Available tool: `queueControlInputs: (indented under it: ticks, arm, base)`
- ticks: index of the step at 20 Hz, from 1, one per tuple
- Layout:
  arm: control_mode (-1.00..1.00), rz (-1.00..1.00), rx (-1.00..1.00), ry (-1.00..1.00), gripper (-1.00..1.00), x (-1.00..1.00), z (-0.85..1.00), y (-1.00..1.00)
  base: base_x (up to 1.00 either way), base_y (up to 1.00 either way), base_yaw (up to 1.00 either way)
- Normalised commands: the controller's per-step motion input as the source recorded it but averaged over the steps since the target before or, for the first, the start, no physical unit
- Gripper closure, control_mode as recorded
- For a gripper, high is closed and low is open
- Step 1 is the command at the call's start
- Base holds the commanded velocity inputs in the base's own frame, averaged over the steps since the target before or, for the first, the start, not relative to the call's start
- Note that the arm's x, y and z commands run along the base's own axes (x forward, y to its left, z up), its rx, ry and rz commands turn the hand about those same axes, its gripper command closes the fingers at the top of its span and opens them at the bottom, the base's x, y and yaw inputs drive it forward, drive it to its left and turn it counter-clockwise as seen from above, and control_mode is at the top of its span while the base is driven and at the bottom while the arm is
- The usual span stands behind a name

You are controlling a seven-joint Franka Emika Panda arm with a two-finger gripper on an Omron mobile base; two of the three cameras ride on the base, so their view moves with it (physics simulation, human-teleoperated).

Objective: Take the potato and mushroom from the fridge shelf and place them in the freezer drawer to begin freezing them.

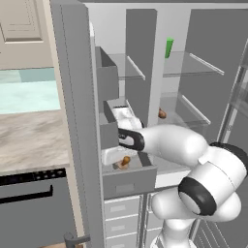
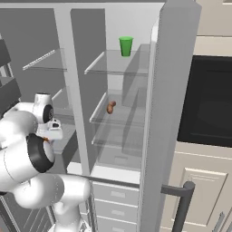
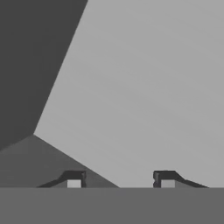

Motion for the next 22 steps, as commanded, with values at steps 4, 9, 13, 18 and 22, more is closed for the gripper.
queueControlInputs:
  ticks: [4,9,13,18,22]
  arm:
    - [-1.00,0.05,0.00,0.10,1.00,-0.05,-0.38,0.02]
    - [-1.00,0.09,0.00,0.03,-1.00,-0.02,-0.38,-0.05]
    - [-1.00,0.08,0.00,0.00,-1.00,0.00,-0.29,-0.01]
    - [-1.00,0.03,0.00,0.00,-1.00,0.00,-0.04,0.00]
    - [-1.00,0.00,0.00,-0.01,-1.00,0.00,0.06,0.00]
  base:
    - [0.00,0.00,0.00]
    - [0.00,0.00,0.00]
    - [0.00,0.00,0.00]
    - [0.00,0.00,0.00]
    - [0.00,0.00,0.00]
